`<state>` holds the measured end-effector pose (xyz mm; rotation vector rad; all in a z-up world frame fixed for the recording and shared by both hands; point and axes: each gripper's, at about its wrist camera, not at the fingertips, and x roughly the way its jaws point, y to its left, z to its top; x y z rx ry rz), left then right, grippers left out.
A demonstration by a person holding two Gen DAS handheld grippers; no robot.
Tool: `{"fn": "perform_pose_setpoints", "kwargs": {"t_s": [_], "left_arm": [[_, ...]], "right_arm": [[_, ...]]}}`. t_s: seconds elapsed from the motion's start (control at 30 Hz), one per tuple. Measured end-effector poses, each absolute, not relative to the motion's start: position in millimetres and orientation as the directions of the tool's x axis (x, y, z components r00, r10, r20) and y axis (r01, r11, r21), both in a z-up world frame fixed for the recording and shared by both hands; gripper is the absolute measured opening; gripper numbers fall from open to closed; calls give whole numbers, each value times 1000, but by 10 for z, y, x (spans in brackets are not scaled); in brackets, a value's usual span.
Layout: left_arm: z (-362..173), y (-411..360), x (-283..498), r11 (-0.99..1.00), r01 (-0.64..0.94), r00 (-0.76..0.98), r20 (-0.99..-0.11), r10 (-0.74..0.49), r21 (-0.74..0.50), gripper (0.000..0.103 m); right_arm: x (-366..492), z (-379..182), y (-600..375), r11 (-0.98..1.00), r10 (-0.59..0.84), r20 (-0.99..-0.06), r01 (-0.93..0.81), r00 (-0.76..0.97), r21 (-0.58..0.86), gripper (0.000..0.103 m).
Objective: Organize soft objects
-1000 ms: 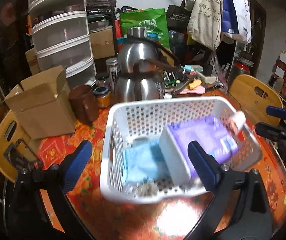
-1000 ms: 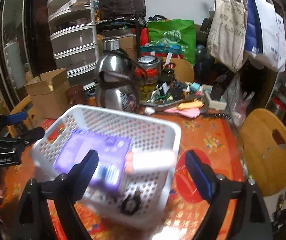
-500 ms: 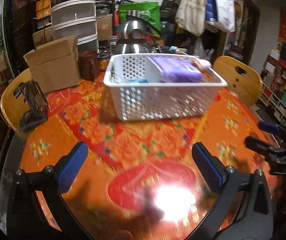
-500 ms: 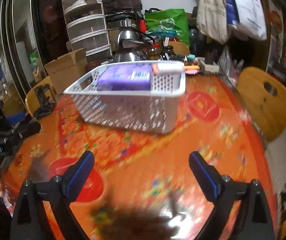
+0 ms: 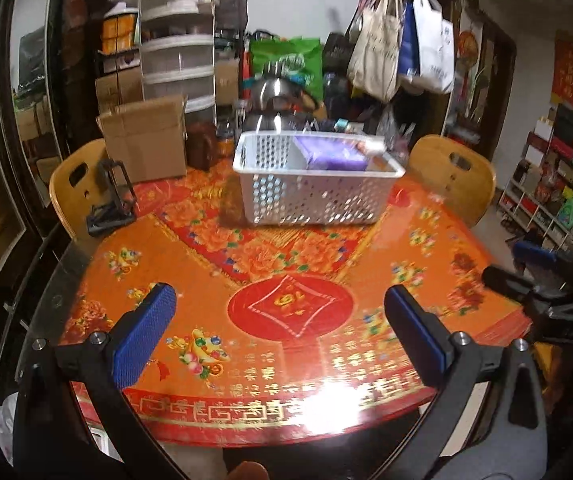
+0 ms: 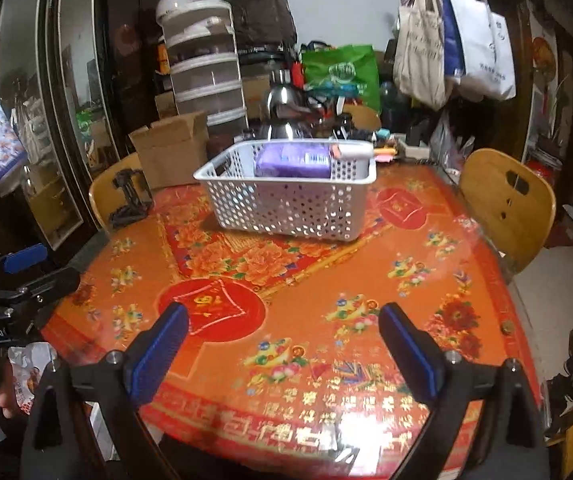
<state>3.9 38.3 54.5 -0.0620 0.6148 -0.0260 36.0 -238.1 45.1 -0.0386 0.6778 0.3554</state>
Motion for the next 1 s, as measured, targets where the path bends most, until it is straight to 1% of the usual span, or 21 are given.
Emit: {"fn": "perform_pose_setpoints", "kwargs": {"t_s": [0.1,0.17,0.27,0.6,1.0], "left_arm": [[737,279,-57,999,17,831,-555,-40,-45,103],[777,211,-23,999,25,827,-561,-41,-36,103],[774,148,83,998,45,812,-580,-67,-53,103],[853,84,261,999,19,819,-573,-33,-32,103],[813,117,320,1000,13,816,-578,-24,-24,103]], "right_arm": [[232,626,-2391,941,307,-601,-331,738,74,96],[208,735,-2394,951,276,-580,-305,766,50,97],[274,798,-2433,958,264,-570,-280,778,62,99],[435,730,-2579,970,226,-594,-234,772,65,99],[425,664,-2563,968,225,-605,-247,764,48,99]]}}
